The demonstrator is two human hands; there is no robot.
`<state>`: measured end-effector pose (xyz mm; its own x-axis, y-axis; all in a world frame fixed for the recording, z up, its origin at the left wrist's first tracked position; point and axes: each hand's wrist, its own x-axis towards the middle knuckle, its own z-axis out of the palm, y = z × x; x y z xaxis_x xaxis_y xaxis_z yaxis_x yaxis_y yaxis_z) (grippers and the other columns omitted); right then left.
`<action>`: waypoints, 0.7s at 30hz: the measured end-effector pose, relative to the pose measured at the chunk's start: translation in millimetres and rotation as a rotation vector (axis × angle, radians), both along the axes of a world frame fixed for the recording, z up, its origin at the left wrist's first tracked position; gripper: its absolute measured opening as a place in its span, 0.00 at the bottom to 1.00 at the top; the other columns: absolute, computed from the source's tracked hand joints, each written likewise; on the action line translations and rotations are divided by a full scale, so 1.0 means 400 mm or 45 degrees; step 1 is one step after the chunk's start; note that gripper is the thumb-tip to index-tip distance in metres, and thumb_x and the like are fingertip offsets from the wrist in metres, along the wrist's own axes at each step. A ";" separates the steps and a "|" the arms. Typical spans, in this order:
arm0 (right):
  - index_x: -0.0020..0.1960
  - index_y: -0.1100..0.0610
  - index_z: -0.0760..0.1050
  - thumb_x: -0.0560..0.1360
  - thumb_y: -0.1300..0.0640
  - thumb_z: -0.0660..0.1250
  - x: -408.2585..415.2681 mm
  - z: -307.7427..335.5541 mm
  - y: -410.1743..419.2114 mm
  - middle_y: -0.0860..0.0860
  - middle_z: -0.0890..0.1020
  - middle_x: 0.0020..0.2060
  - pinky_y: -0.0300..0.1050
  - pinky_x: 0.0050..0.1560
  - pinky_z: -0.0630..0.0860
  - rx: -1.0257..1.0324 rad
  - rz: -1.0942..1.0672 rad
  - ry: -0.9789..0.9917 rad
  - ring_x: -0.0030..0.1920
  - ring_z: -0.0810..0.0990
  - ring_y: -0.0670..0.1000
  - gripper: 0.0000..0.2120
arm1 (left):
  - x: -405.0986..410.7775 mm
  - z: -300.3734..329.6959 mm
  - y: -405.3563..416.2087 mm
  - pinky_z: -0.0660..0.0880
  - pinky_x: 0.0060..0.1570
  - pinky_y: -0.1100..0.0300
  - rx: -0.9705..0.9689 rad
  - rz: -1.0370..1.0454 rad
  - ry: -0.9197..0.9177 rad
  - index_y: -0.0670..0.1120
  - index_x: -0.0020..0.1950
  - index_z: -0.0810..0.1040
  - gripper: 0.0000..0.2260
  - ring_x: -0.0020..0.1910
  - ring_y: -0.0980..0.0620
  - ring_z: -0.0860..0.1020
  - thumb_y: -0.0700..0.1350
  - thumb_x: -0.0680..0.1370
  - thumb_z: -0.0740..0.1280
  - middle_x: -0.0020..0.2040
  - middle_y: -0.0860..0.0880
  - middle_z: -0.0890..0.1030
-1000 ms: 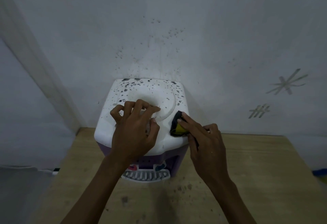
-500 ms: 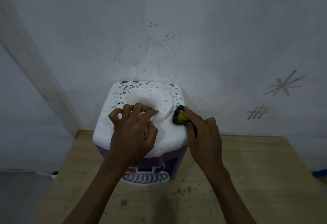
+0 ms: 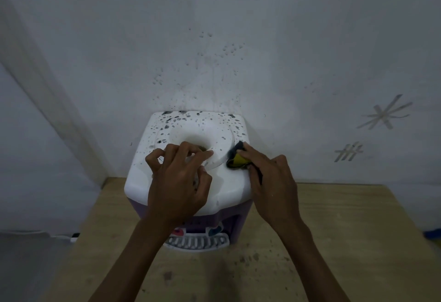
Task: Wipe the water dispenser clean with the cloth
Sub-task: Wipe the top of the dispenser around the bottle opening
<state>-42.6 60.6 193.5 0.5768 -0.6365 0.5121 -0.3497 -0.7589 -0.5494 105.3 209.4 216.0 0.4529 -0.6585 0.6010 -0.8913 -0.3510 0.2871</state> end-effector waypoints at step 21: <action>0.63 0.48 0.82 0.77 0.64 0.72 0.056 0.054 -0.065 0.33 0.65 0.38 0.47 0.34 0.74 -0.285 0.043 0.072 0.40 0.71 0.52 0.18 | 0.003 -0.006 0.001 0.65 0.62 0.43 0.027 -0.009 0.038 0.50 0.59 0.85 0.16 0.58 0.46 0.76 0.47 0.75 0.63 0.56 0.50 0.81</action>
<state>-20.3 34.6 215.0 0.6280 -0.4905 0.6042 -0.3473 -0.8714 -0.3464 106.5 210.0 213.6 0.4658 -0.6743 0.5730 -0.8849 -0.3513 0.3059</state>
